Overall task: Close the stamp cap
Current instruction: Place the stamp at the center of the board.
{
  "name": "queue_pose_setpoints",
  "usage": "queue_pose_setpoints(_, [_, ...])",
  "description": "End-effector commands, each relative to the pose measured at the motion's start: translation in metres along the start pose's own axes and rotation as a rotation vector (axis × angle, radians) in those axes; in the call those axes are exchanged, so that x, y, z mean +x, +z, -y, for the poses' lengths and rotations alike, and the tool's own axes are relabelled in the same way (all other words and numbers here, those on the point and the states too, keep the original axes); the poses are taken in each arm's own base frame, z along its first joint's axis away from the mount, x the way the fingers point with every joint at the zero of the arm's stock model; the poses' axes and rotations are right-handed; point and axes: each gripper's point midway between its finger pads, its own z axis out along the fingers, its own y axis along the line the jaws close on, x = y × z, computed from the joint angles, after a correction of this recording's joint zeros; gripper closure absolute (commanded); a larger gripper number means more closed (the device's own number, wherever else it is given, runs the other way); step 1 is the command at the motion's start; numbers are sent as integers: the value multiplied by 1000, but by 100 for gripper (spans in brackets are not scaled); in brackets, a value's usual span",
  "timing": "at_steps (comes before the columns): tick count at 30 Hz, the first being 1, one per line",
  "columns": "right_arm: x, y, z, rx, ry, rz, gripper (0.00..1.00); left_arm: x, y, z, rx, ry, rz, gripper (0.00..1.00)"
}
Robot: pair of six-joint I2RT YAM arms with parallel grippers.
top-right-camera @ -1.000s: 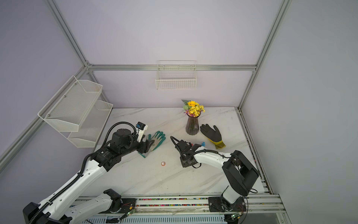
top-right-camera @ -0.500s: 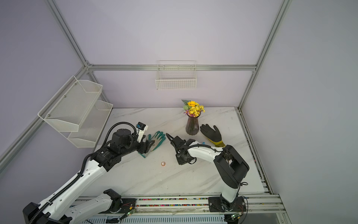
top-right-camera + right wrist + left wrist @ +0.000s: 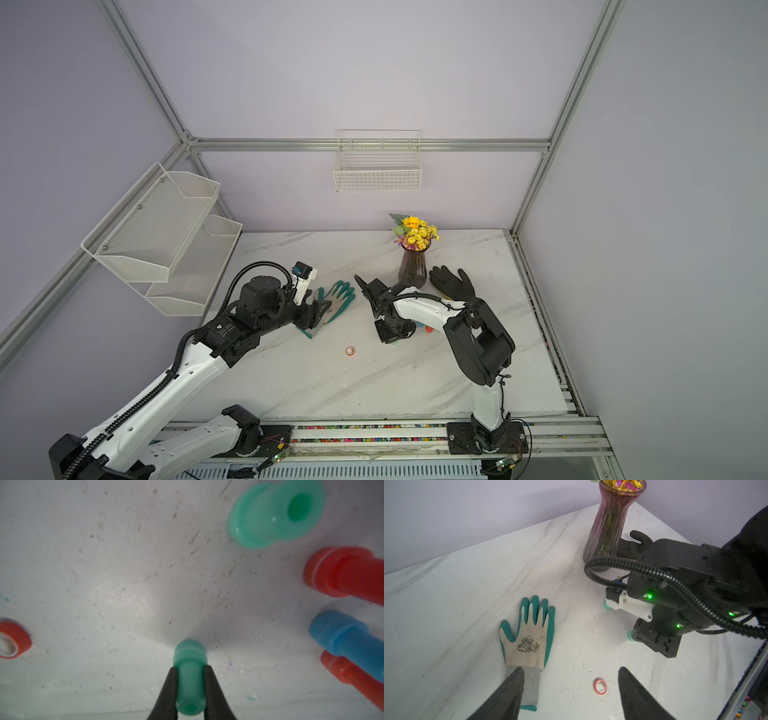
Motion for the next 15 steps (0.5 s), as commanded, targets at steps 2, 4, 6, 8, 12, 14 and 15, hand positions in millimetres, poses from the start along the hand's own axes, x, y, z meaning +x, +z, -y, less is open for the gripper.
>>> queue_pose_setpoints(2, [6, 26, 30, 92, -5, -88, 86, -18, -7, -2, -11, 18, 51, 29])
queue_pose_setpoints(4, [-1, 23, 36, 94, 2, -78, 84, -18, -7, -3, -12, 18, 51, 29])
queue_pose_setpoints(6, [-8, 18, 38, 90, 2, -65, 78, -17, -6, -3, -15, 16, 48, 29])
queue_pose_setpoints(8, [-12, 12, 34, 76, -7, -57, 71, -18, -5, -3, -12, 17, 49, 29])
queue_pose_setpoints(12, [-19, 0, 31, 57, -3, -35, 59, -17, -5, -3, -13, 15, 45, 29])
queue_pose_setpoints(14, [-23, -10, 29, 47, 1, -13, 57, -18, -5, -4, -13, 12, 48, 29])
queue_pose_setpoints(15, [-24, -14, 29, 41, 4, -2, 57, -18, -5, -4, -12, 13, 48, 29])
